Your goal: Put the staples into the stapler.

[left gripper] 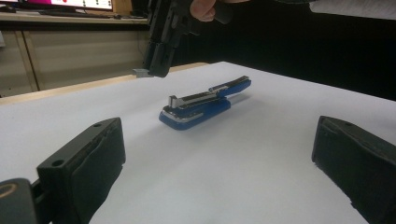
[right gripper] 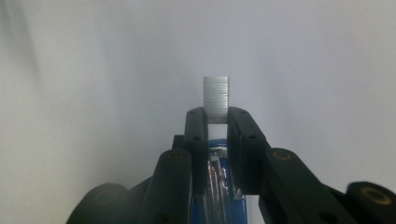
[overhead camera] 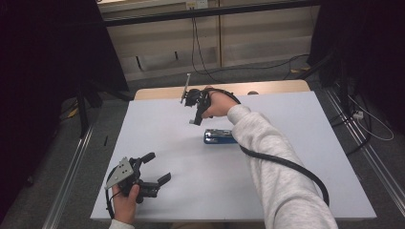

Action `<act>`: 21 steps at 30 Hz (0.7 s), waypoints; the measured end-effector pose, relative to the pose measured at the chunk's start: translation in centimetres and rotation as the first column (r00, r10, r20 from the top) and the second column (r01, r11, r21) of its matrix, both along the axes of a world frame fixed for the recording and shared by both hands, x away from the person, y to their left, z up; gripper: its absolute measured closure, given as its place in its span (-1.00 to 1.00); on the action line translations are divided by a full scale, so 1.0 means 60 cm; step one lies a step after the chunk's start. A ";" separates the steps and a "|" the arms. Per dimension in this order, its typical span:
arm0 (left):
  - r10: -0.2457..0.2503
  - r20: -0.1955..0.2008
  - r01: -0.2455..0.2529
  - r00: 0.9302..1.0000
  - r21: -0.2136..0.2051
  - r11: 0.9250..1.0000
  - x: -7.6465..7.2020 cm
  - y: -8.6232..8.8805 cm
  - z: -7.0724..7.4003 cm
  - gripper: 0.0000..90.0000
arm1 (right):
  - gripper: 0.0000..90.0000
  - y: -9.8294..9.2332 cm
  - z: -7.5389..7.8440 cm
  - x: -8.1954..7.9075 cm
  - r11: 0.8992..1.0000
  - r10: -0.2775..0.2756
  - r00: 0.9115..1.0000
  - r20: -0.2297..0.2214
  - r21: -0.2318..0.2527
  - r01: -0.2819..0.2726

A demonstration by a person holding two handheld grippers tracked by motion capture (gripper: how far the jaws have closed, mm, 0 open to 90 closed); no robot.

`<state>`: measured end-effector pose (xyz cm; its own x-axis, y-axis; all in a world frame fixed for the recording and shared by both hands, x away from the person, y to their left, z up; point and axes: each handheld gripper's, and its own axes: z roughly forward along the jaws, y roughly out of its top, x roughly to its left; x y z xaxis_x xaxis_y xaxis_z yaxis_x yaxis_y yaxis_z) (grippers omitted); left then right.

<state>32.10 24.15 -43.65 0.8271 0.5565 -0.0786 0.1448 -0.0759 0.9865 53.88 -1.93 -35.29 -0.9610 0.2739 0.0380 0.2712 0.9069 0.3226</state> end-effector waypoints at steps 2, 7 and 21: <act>0.010 0.000 -0.010 1.000 0.006 1.000 0.000 0.000 0.000 -0.94 | 0.74 0.000 -0.001 -0.001 1.000 0.001 1.000 0.005 0.002 -0.001; 0.006 -0.001 -0.006 1.000 0.013 1.000 0.000 -0.001 -0.001 -0.94 | 0.74 -0.004 -0.002 -0.001 1.000 0.007 1.000 0.001 -0.002 -0.007; 0.002 -0.028 -0.002 1.000 0.012 1.000 -0.001 -0.002 -0.003 -0.94 | 0.74 -0.023 -0.006 -0.003 1.000 -0.013 1.000 -0.007 -0.004 0.013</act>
<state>32.06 24.01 -43.81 0.8235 0.5594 -0.0949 0.1725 -0.0875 0.9811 53.72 -3.34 -35.64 -0.9570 0.2868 0.0439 0.2855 0.9043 0.3174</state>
